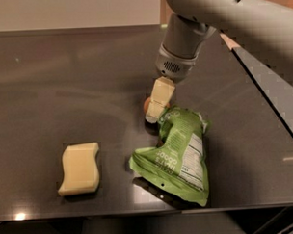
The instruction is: Move orange near green rice chip bag
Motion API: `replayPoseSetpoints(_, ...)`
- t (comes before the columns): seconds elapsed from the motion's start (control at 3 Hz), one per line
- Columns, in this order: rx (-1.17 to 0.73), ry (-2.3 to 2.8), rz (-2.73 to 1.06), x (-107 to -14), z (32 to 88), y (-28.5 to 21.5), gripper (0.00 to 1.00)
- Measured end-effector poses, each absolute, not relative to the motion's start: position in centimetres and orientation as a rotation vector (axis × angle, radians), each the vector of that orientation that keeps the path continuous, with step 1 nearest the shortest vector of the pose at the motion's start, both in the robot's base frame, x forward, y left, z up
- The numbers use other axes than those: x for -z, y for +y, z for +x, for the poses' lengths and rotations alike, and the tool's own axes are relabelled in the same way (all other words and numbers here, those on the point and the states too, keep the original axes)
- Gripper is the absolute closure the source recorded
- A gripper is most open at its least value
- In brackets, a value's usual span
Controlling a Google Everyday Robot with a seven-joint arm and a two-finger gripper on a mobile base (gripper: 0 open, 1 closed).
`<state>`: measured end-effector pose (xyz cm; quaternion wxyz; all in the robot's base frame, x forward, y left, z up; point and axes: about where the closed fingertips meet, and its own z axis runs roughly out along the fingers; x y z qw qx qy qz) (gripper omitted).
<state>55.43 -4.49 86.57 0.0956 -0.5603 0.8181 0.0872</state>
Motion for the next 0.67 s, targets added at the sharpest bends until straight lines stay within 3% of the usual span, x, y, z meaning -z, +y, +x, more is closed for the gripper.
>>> replayPoseSetpoints(0.67,-0.293,2.367,-1.664,-89.05,55.83,-5.06,0.0)
